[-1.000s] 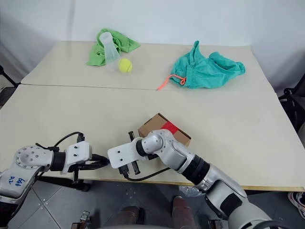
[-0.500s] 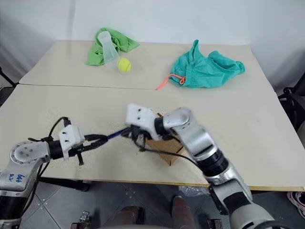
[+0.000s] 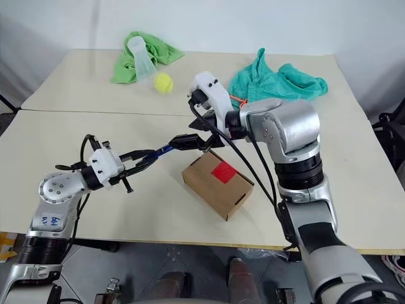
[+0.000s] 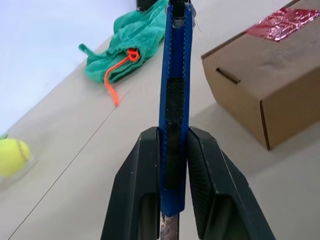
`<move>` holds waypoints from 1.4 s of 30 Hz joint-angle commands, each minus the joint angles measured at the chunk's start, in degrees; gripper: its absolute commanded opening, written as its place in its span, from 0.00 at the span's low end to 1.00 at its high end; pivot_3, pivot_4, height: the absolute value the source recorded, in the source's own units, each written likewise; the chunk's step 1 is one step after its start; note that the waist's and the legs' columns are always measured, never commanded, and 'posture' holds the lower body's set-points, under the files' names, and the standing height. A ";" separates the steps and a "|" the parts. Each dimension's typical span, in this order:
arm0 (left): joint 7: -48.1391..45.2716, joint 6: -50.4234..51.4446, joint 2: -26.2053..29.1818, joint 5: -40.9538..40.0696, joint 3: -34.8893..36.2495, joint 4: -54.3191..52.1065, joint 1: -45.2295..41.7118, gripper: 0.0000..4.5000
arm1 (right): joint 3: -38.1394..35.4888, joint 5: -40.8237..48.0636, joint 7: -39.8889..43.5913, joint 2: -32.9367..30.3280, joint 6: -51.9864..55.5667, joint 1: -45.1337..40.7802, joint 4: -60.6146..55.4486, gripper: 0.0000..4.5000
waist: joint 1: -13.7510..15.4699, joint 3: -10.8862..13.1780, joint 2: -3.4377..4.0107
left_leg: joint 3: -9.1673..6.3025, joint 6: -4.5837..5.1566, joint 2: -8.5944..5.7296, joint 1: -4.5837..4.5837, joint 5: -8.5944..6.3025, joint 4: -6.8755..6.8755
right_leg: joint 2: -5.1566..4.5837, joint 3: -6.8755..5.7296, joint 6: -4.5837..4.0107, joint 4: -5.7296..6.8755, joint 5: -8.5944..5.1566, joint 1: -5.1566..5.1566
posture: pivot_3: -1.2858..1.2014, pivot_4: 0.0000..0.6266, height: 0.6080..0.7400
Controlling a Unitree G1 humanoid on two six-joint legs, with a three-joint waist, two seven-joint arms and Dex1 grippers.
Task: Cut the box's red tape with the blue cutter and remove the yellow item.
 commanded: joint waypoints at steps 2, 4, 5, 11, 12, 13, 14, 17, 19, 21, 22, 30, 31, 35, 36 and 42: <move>0.73 -1.75 -1.01 -0.12 -0.70 -0.19 -2.13 0.10 | -0.47 2.58 -2.05 0.45 0.96 -1.51 -0.03 1.00 | 0.06 0.00 0.00 | 0.00 0.02 -0.04 0.00 -0.01 0.00 | -0.15 -0.31 -0.01 0.00 0.00 0.00 | 0.52 0.24 1.00; 0.77 -2.23 -1.48 0.08 -1.11 0.22 -2.76 0.10 | 0.14 3.37 -2.52 0.47 1.40 -1.47 0.22 1.00 | 0.14 0.00 0.00 | 0.00 0.05 -0.10 0.00 0.00 0.00 | -0.21 -0.35 -0.01 -0.01 0.00 0.00 | 0.52 0.24 1.00; 0.69 -2.40 -1.80 0.04 -1.35 0.23 -2.96 0.10 | 0.27 3.61 -3.07 0.77 1.68 -1.64 0.74 1.00 | 0.11 0.00 0.00 | 0.00 0.06 -0.12 -0.01 0.00 0.00 | -0.24 -0.38 -0.01 -0.01 0.00 0.00 | 0.52 0.24 1.00; 0.73 -2.35 -2.51 -0.19 -2.19 -0.04 -3.39 0.10 | 2.19 3.80 -4.79 0.95 0.70 -2.66 4.39 1.00 | 0.07 0.00 0.00 | 0.00 0.10 -0.19 -0.01 0.01 0.00 | -0.32 -0.42 -0.01 -0.01 0.00 0.00 | 0.52 0.24 1.00; 0.77 -2.39 -2.51 -0.18 -2.26 -0.01 -3.42 0.10 | 2.40 3.95 -4.75 0.89 0.43 -2.78 4.75 1.00 | 0.04 0.00 0.00 | 0.00 0.10 -0.19 -0.01 0.01 0.00 | -0.32 -0.42 -0.01 -0.01 0.00 0.00 | 0.52 0.24 1.00; 0.77 -2.40 -2.51 -0.24 -2.30 -0.02 -3.42 0.10 | 2.49 4.05 -4.79 0.93 0.18 -2.99 5.12 0.96 | 0.03 0.00 0.00 | 0.00 0.10 -0.19 -0.01 0.01 0.00 | -0.31 -0.42 -0.01 -0.01 0.00 0.00 | 0.52 0.24 1.00; 0.78 -2.40 -2.51 -0.26 -2.32 -0.05 -3.41 0.10 | 2.35 4.23 -4.85 1.07 -0.01 -3.19 5.44 0.91 | 0.05 0.00 0.00 | 0.00 0.10 -0.19 -0.01 0.01 0.00 | -0.31 -0.42 -0.01 -0.01 0.00 0.00 | 0.52 0.24 1.00; 0.92 -2.32 -2.54 -0.31 -2.27 -0.19 -3.37 0.10 | 2.21 5.01 -4.77 1.13 -0.13 -3.62 6.02 0.72 | 0.11 0.00 0.00 | 0.00 0.10 -0.20 -0.01 0.01 0.00 | -0.32 -0.43 -0.01 -0.01 0.00 0.00 | 0.52 0.24 1.00; 1.09 -2.28 -2.56 -0.27 -2.20 -0.27 -3.37 0.10 | 2.63 5.36 -4.63 0.82 -0.17 -3.65 6.04 0.56 | 0.09 0.00 0.00 | 0.00 0.11 -0.20 -0.01 0.01 0.00 | -0.33 -0.46 -0.01 -0.01 0.00 0.00 | 0.52 0.24 1.00; 1.24 -2.13 -2.55 -0.25 -2.17 -0.38 -3.39 0.10 | 2.79 5.63 -4.67 0.57 -0.25 -3.64 5.95 0.40 | 0.08 0.00 0.00 | 0.00 0.11 -0.20 -0.01 0.01 0.00 | -0.33 -0.46 -0.01 -0.01 0.00 0.00 | 0.52 0.24 1.00; 1.34 -2.09 -2.55 -0.21 -2.17 -0.37 -3.41 0.10 | 2.84 5.74 -4.69 0.46 -0.31 -3.62 5.92 0.31 | 0.09 0.00 0.00 | 0.00 0.11 -0.20 -0.01 0.01 0.00 | -0.33 -0.46 -0.01 -0.01 0.00 0.00 | 0.52 0.24 1.00; 3.08 2.63 -3.31 -0.38 -1.71 -0.26 -3.80 0.25 | 1.51 7.73 -5.37 -0.63 0.21 -2.49 3.09 0.05 | 0.14 0.00 0.00 | 0.00 0.12 -0.22 -0.01 0.01 0.00 | -0.35 -0.47 -0.01 -0.01 0.00 0.01 | 0.52 0.24 1.00; 3.18 3.55 -3.49 -0.54 -1.77 -0.55 -3.80 0.31 | 0.83 8.18 -5.70 -0.64 0.53 -2.35 2.48 0.05 | 0.10 0.00 0.00 | 0.00 0.12 -0.22 -0.01 0.01 0.00 | -0.35 -0.47 -0.01 -0.01 0.00 0.01 | 0.52 0.24 1.00; 4.04 6.24 -4.08 -1.55 -1.30 -1.23 -4.02 0.58 | -1.76 9.60 -7.31 -0.84 1.55 -1.68 0.15 0.04 | 0.12 0.00 0.00 | -0.01 0.12 -0.21 -0.01 0.01 -0.01 | -0.34 -0.47 -0.01 -0.01 0.00 0.00 | 0.52 0.24 1.00; 4.02 7.46 -3.88 -2.33 -0.75 -1.39 -3.85 0.64 | -2.62 9.87 -7.82 -1.02 1.84 -1.47 -0.55 0.04 | 0.13 0.00 0.00 | -0.01 0.12 -0.21 -0.01 0.01 -0.01 | -0.35 -0.47 -0.01 -0.01 0.00 0.00 | 0.52 0.24 1.00; 3.80 17.34 -0.51 -6.82 3.90 -1.31 -2.80 1.00 | -8.20 10.82 -11.07 -4.04 2.75 0.75 -4.80 0.04 | 0.15 0.00 0.00 | -0.02 0.13 -0.21 -0.02 0.01 0.00 | -0.35 -0.47 -0.01 -0.01 0.00 0.00 | 0.52 0.24 1.00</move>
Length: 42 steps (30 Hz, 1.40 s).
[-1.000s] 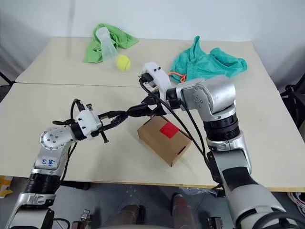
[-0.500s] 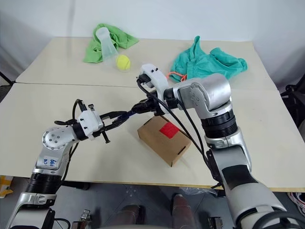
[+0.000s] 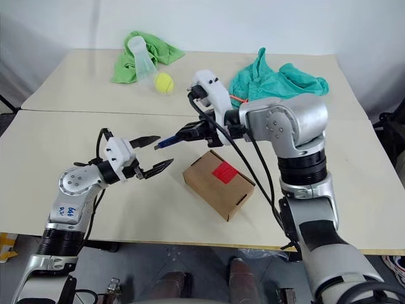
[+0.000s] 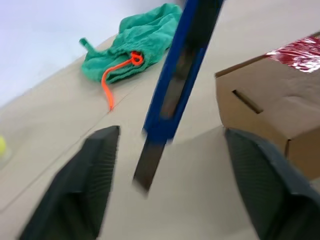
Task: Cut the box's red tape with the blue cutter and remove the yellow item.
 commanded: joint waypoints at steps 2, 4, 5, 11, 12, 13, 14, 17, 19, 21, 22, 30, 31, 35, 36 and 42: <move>-2.42 9.81 3.66 -6.08 3.14 -5.15 2.33 1.00 | -6.42 1.60 -2.59 -2.97 0.20 1.46 -5.32 0.04 | -0.10 0.00 0.00 | 0.00 0.02 0.00 0.00 -0.01 -0.01 | 0.00 0.01 0.00 -0.01 0.00 0.00 | 0.52 0.24 1.00; -4.30 15.09 4.62 -9.22 2.48 -9.51 3.98 1.00 | -8.59 2.08 -3.54 -4.15 0.57 2.54 -7.02 0.04 | -0.01 0.00 0.00 | 0.00 0.04 0.01 0.00 -0.02 -0.04 | 0.00 0.01 0.00 -0.03 0.00 0.00 | 0.52 0.24 1.00; -4.93 17.30 4.76 -10.62 2.02 -11.86 4.62 1.00 | -9.62 2.38 -3.94 -4.76 0.78 3.22 -8.09 0.04 | 0.02 0.00 0.00 | 0.00 0.05 0.00 0.00 -0.03 -0.05 | -0.02 -0.01 0.00 -0.04 0.00 0.00 | 0.52 0.24 1.00; -2.68 27.59 1.80 -15.47 -1.02 -20.14 1.96 1.00 | -16.61 4.85 -5.86 -8.24 2.73 7.51 -15.41 0.04 | 0.44 0.00 0.00 | -0.01 0.08 -0.02 -0.05 -0.04 0.00 | -0.05 -0.05 0.00 -0.08 0.00 0.03 | 0.52 0.24 1.00; -1.84 28.43 0.67 -15.26 -2.06 -20.26 0.57 1.00 | -17.94 5.33 -6.04 -9.24 3.50 8.46 -16.85 0.04 | 0.56 0.00 0.00 | -0.02 0.09 -0.02 -0.05 -0.04 0.01 | -0.05 -0.06 0.00 -0.08 0.00 0.05 | 0.52 0.24 1.00; -1.49 29.27 -0.41 -15.77 -2.65 -20.40 -0.48 1.00 | -19.03 5.77 -6.22 -10.15 4.18 9.37 -18.15 0.04 | 0.63 0.00 0.00 | -0.02 0.11 -0.06 -0.05 -0.04 0.02 | -0.06 -0.06 0.00 -0.08 0.00 0.07 | 0.52 0.24 1.00; -1.30 29.79 -1.16 -16.08 -2.89 -20.44 -1.14 1.00 | -19.70 6.13 -6.43 -10.69 4.61 9.94 -18.96 0.04 | 0.62 0.00 0.00 | -0.01 0.13 -0.09 -0.05 -0.03 0.03 | -0.05 -0.05 0.01 -0.08 0.00 0.07 | 0.52 0.24 1.00; -1.09 30.94 -2.71 -15.23 -5.10 -19.90 -3.35 0.91 | -21.88 7.06 -6.90 -12.53 5.36 12.20 -22.22 0.04 | 0.12 0.00 0.00 | 0.04 0.14 -0.07 -0.03 -0.03 0.03 | -0.03 -0.01 0.01 -0.07 0.01 0.07 | 0.52 0.24 1.00; -1.44 30.58 -3.91 -13.79 -7.49 -18.02 -5.45 0.81 | -22.50 7.36 -7.33 -14.09 5.40 14.00 -24.49 0.04 | 0.12 0.00 0.00 | 0.05 0.13 -0.05 -0.03 -0.02 0.01 | -0.01 -0.02 0.01 -0.05 0.00 0.06 | 0.52 0.24 1.00; -2.36 31.43 -4.15 -13.14 -9.37 -16.84 -6.57 0.68 | -22.62 7.57 -7.86 -14.91 5.77 15.06 -25.86 0.04 | 0.02 0.00 0.00 | 0.07 0.12 -0.05 0.00 -0.01 0.02 | 0.01 -0.01 0.01 -0.01 0.01 0.07 | 0.52 0.24 1.00; -2.64 31.83 -4.06 -12.97 -9.94 -16.46 -6.91 0.60 | -22.66 7.70 -8.10 -15.05 5.89 15.26 -26.18 0.04 | 0.02 0.00 0.00 | 0.12 0.13 -0.05 0.04 -0.01 0.02 | 0.01 0.03 0.01 0.01 0.01 0.07 | 0.52 0.24 1.00; -4.22 40.05 -3.82 -11.65 -15.23 -11.24 -12.29 0.07 | -21.48 9.09 -9.07 -17.68 5.70 19.25 -31.65 0.04 | 0.19 0.00 0.00 | 0.11 0.29 -0.19 0.10 0.05 0.03 | 0.06 0.04 0.02 0.00 0.01 0.11 | 0.52 0.24 1.00; -4.20 41.62 -3.69 -11.67 -15.51 -10.72 -12.97 0.01 | -21.38 9.25 -9.27 -17.71 5.79 19.54 -32.14 0.04 | 0.20 0.00 0.00 | 0.11 0.29 -0.20 0.10 0.05 0.03 | 0.06 0.05 0.02 0.01 0.01 0.11 | 0.52 0.24 1.00; -4.57 44.98 -3.61 -11.42 -16.16 -8.87 -15.01 0.01 | -20.14 9.61 -9.80 -18.02 5.65 20.87 -33.41 0.04 | 0.21 0.00 0.00 | 0.09 0.29 -0.20 0.10 0.06 0.03 | 0.04 0.04 0.03 0.02 0.01 0.11 | 0.52 0.24 1.00; -4.64 45.57 -3.66 -11.27 -16.32 -8.45 -15.54 0.01 | -19.76 9.73 -9.97 -18.07 5.49 21.19 -33.59 0.04 | 0.23 0.00 0.00 | 0.09 0.29 -0.20 0.10 0.06 0.03 | 0.03 0.04 0.03 0.02 0.01 0.11 | 0.52 0.24 1.00; -5.71 50.40 -3.19 -10.86 -17.96 -7.23 -18.42 0.01 | -17.07 10.46 -10.31 -18.68 4.95 22.34 -34.47 0.04 | 0.24 0.00 0.00 | 0.08 0.26 -0.23 0.10 0.08 0.03 | 0.01 0.04 0.03 0.01 0.01 0.12 | 0.52 0.24 1.00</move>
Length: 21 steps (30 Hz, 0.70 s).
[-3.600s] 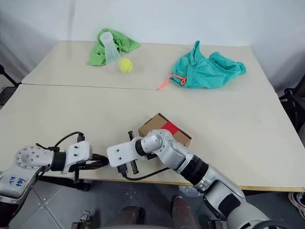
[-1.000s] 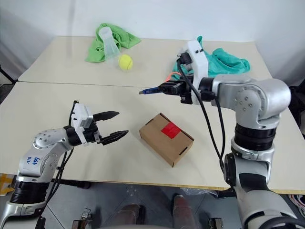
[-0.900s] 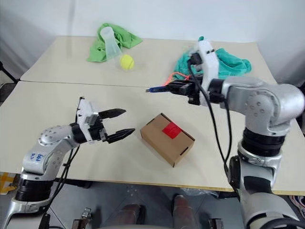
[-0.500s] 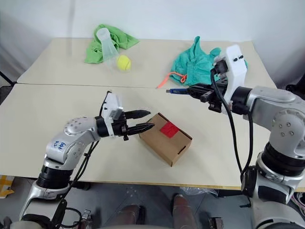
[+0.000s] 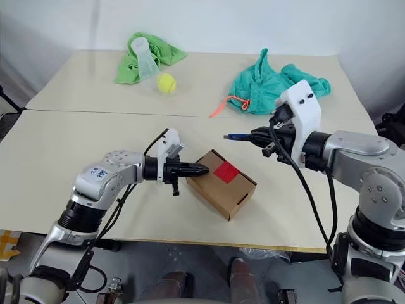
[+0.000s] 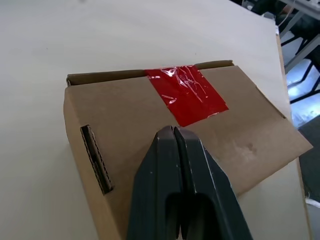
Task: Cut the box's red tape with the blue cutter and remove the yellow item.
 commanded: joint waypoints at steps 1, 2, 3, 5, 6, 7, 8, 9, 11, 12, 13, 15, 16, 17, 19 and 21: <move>-0.87 1.92 0.41 0.73 -1.41 -0.08 -1.84 0.01 | 0.70 1.00 -0.20 -0.87 -1.02 0.14 -2.23 0.04 | 0.04 0.00 0.00 | 0.00 -0.02 0.00 0.00 0.01 0.00 | 0.00 0.00 0.00 0.00 0.00 0.00 | 0.52 0.24 1.00; -0.88 2.22 0.40 1.07 -1.75 0.11 -2.11 0.01 | 0.99 1.10 -0.15 -0.97 -1.09 0.30 -2.33 0.04 | 0.05 0.00 0.00 | 0.00 -0.04 -0.01 0.00 0.03 0.00 | 0.00 0.00 0.00 0.00 0.00 0.00 | 0.52 0.24 1.00; -0.92 2.39 0.27 1.23 -1.87 0.30 -2.27 0.01 | 1.26 1.16 -0.16 -1.01 -1.18 0.44 -2.35 0.04 | 0.05 0.00 0.00 | 0.00 -0.05 -0.01 0.00 0.03 0.00 | 0.00 0.00 0.00 0.00 0.00 0.00 | 0.52 0.24 1.00; -1.06 2.56 0.12 1.60 -2.29 0.55 -2.60 0.01 | 1.75 1.35 -0.18 -1.12 -1.38 0.64 -2.39 0.04 | 0.05 0.00 0.00 | 0.00 -0.05 -0.01 0.00 0.03 0.00 | 0.00 0.00 0.00 0.00 0.00 0.00 | 0.52 0.24 1.00; -1.31 2.89 0.17 1.81 -2.79 0.65 -2.91 0.01 | 1.97 1.50 -0.08 -1.17 -1.51 0.70 -2.40 0.04 | 0.10 0.00 0.00 | 0.00 -0.05 -0.01 0.00 0.03 0.00 | -0.01 0.00 0.00 0.00 0.00 0.00 | 0.52 0.24 1.00; -1.49 3.14 0.26 1.96 -3.16 0.67 -3.09 0.01 | 2.11 1.64 -0.04 -1.18 -1.60 0.74 -2.44 0.04 | 0.15 0.00 0.00 | 0.00 -0.06 -0.01 0.00 0.04 0.00 | -0.02 0.00 0.00 0.00 0.00 0.00 | 0.52 0.24 1.00; -1.45 3.24 0.20 2.08 -3.28 0.78 -3.23 0.01 | 2.23 1.77 -0.02 -1.18 -1.68 0.78 -2.43 0.04 | 0.20 0.00 0.00 | 0.00 -0.06 -0.02 0.00 0.04 0.00 | -0.01 0.00 0.00 0.00 0.00 0.00 | 0.52 0.24 1.00; -1.40 3.28 0.14 2.13 -3.29 0.87 -3.30 0.01 | 2.27 1.88 -0.04 -1.19 -1.73 0.81 -2.41 0.04 | 0.23 0.00 0.00 | 0.00 -0.06 -0.02 0.00 0.04 0.01 | -0.01 0.00 0.00 -0.01 0.00 0.01 | 0.52 0.24 1.00; -1.35 3.20 -0.04 2.29 -3.37 1.04 -3.42 0.01 | 2.58 1.97 -0.06 -1.23 -1.97 1.07 -2.34 0.04 | 0.23 0.00 0.00 | 0.00 -0.05 -0.04 0.00 0.04 0.00 | -0.01 0.00 0.00 0.00 0.00 0.01 | 0.52 0.24 1.00; -1.38 3.18 -0.10 2.40 -3.45 1.09 -3.47 0.01 | 2.75 1.98 -0.06 -1.23 -2.11 1.22 -2.31 0.04 | 0.24 0.00 0.00 | 0.00 -0.05 -0.04 0.00 0.04 0.01 | -0.01 0.00 0.00 0.00 0.00 0.01 | 0.52 0.24 1.00; -1.45 3.25 -0.09 2.41 -3.47 0.98 -3.43 0.01 | 2.89 1.96 -0.12 -1.17 -2.29 1.41 -2.35 0.04 | 0.25 0.00 0.00 | 0.00 -0.05 -0.04 0.00 0.04 0.01 | -0.02 0.00 0.00 0.00 0.00 0.01 | 0.52 0.24 1.00; -1.57 3.45 -0.05 2.43 -3.47 0.67 -3.34 0.01 | 3.05 2.02 -0.19 -1.07 -2.60 1.69 -2.37 0.04 | 0.25 0.00 0.00 | 0.00 -0.05 -0.04 0.00 0.04 0.01 | -0.02 0.00 0.00 -0.01 0.00 0.01 | 0.52 0.24 1.00; -1.59 3.52 -0.03 2.46 -3.48 0.49 -3.29 0.01 | 3.17 2.01 -0.25 -0.97 -2.76 1.85 -2.32 0.04 | 0.25 0.00 0.00 | 0.00 -0.06 -0.04 0.00 0.04 0.01 | -0.02 0.00 0.00 -0.01 0.00 0.01 | 0.52 0.24 1.00; -1.60 3.51 -0.07 2.52 -3.50 0.54 -3.38 0.01 | 3.36 2.01 -0.25 -0.91 -2.92 2.00 -2.24 0.04 | 0.25 0.00 0.00 | 0.00 -0.05 -0.04 0.00 0.04 0.01 | -0.02 0.01 0.00 -0.01 0.00 0.01 | 0.52 0.24 1.00; -1.65 3.55 -0.11 2.58 -3.52 0.61 -3.53 0.01 | 3.53 2.06 -0.25 -0.83 -3.12 2.14 -2.18 0.04 | 0.24 0.00 0.00 | 0.00 -0.05 -0.04 0.00 0.04 0.01 | -0.02 0.00 0.00 0.00 0.00 0.01 | 0.52 0.24 1.00; -1.69 3.52 -0.15 2.70 -3.54 0.75 -3.61 0.01 | 3.43 2.26 -0.23 -0.64 -3.19 2.10 -2.18 0.04 | 0.25 0.00 0.00 | 0.00 -0.05 -0.05 0.00 0.04 0.01 | -0.02 0.01 0.00 0.00 0.00 0.01 | 0.52 0.24 1.00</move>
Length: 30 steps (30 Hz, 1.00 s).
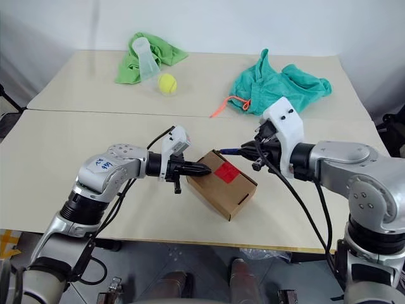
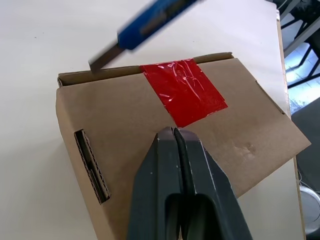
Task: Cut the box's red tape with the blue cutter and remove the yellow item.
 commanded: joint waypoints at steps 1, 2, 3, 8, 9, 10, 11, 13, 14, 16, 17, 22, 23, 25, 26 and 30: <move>-0.47 0.37 -0.15 0.91 -1.25 0.34 -0.43 0.01 | -1.13 1.02 -0.19 -0.34 -1.57 -0.40 -1.80 0.04 | 0.00 0.00 0.00 | 0.00 0.00 0.00 0.00 0.00 0.00 | 0.00 0.00 0.00 0.00 0.00 0.00 | 0.52 0.24 1.00; -0.50 0.36 -0.16 0.96 -1.26 0.29 -0.39 0.01 | -1.16 1.16 -0.12 -0.36 -1.59 -0.33 -1.92 0.04 | 0.00 0.00 0.00 | 0.00 0.00 0.00 0.00 0.00 0.00 | 0.00 0.00 0.00 0.00 0.00 0.00 | 0.52 0.24 1.00; -0.51 0.34 -0.22 1.03 -1.27 0.36 -0.42 0.01 | -1.16 1.18 -0.17 -0.39 -1.60 -0.26 -1.92 0.04 | 0.00 0.00 0.00 | 0.00 0.00 0.00 0.00 0.00 0.00 | 0.00 0.00 0.00 0.00 0.00 0.00 | 0.52 0.24 1.00; -0.51 0.47 -0.44 1.21 -1.27 0.26 -0.48 0.01 | -0.20 1.00 -0.43 -1.49 -2.07 1.01 -2.08 0.04 | 0.11 0.00 0.00 | 0.00 0.00 0.00 0.00 0.00 0.02 | 0.00 0.00 0.00 0.01 0.00 0.01 | 0.52 0.24 1.00; -0.52 0.50 -0.47 1.23 -1.24 0.25 -0.50 0.01 | -0.10 1.02 -0.43 -1.62 -2.15 1.22 -2.14 0.04 | 0.11 0.00 0.00 | 0.00 0.00 0.00 0.00 0.00 0.02 | 0.00 0.00 0.00 0.01 0.00 0.01 | 0.52 0.24 1.00; -0.54 0.49 -0.49 1.27 -1.24 0.29 -0.53 0.01 | 0.03 0.99 -0.41 -1.80 -2.27 1.39 -2.13 0.04 | 0.12 0.00 0.00 | 0.00 0.00 -0.01 0.00 0.00 0.02 | 0.00 0.00 0.00 0.01 0.00 0.01 | 0.52 0.24 1.00; -0.55 0.53 -0.47 1.28 -1.21 0.23 -0.52 0.01 | 0.13 0.98 -0.39 -2.01 -2.38 1.61 -2.17 0.04 | 0.15 0.00 0.00 | 0.00 0.00 -0.01 0.00 0.00 0.02 | 0.00 0.00 0.00 0.01 0.00 0.01 | 0.52 0.24 1.00; -0.61 0.56 -0.41 1.35 -1.19 0.17 -0.50 0.01 | 0.30 0.97 -0.35 -2.44 -2.69 1.96 -2.14 0.04 | 0.23 0.00 0.00 | 0.00 0.01 -0.01 0.01 0.00 0.02 | 0.00 0.00 0.00 0.00 0.00 0.01 | 0.52 0.24 1.00; -0.65 0.57 -0.38 1.37 -1.17 0.15 -0.47 0.01 | 0.27 1.01 -0.34 -2.57 -2.88 2.06 -2.08 0.04 | 0.24 0.00 0.00 | 0.00 0.01 -0.01 0.01 0.00 0.03 | 0.01 0.00 0.00 -0.01 0.00 0.01 | 0.52 0.24 1.00; -0.62 0.71 -0.32 1.34 -1.08 -0.08 -0.33 0.01 | 0.12 1.09 -0.33 -2.81 -3.18 2.14 -2.08 0.04 | 0.27 0.00 0.00 | 0.00 0.01 -0.01 0.01 0.00 0.03 | 0.01 0.00 0.00 0.00 0.00 0.01 | 0.52 0.24 1.00; -0.61 0.75 -0.31 1.34 -1.06 -0.14 -0.28 0.01 | 0.02 1.14 -0.35 -2.88 -3.32 1.98 -1.96 0.04 | 0.31 0.00 0.00 | 0.00 0.01 -0.02 0.01 0.00 0.04 | 0.01 0.00 0.00 -0.01 0.00 0.02 | 0.52 0.24 1.00; -0.68 0.95 -0.18 1.25 -1.02 -0.53 -0.04 0.01 | -0.94 1.02 -0.99 -2.51 -4.06 0.25 -0.59 0.04 | 0.45 0.00 0.00 | 0.00 0.02 -0.02 0.03 0.01 0.06 | 0.01 0.01 0.00 0.00 0.00 0.02 | 0.52 0.24 1.00; -0.70 0.89 -0.22 1.30 -1.05 -0.41 -0.13 0.01 | -0.91 0.90 -0.99 -2.69 -4.33 0.23 -0.25 0.04 | 0.49 0.00 0.00 | 0.00 0.02 -0.02 0.03 0.01 0.06 | 0.01 0.01 0.00 0.00 0.00 0.02 | 0.52 0.24 1.00; -0.72 0.78 -0.30 1.39 -1.07 -0.23 -0.26 0.01 | -0.76 0.68 -0.95 -3.23 -4.92 0.59 0.21 0.04 | 0.58 0.00 0.00 | 0.00 0.01 -0.02 0.03 0.01 0.06 | 0.01 0.01 0.00 0.00 0.00 0.02 | 0.52 0.24 1.00; -0.74 0.75 -0.30 1.42 -1.09 -0.23 -0.27 0.01 | -0.65 0.56 -0.95 -3.52 -5.17 0.89 0.36 0.04 | 0.63 0.00 0.00 | 0.00 0.02 -0.02 0.03 0.01 0.06 | 0.01 0.01 0.00 0.00 0.00 0.02 | 0.52 0.24 1.00; -0.87 0.75 -0.18 1.45 -1.03 -0.45 -0.16 0.01 | -0.43 0.91 -0.78 -3.95 -5.34 1.88 0.05 0.04 | 1.04 0.00 0.00 | 0.01 0.02 -0.03 0.03 0.01 0.06 | 0.02 0.01 0.00 0.00 0.00 0.02 | 0.52 0.24 1.00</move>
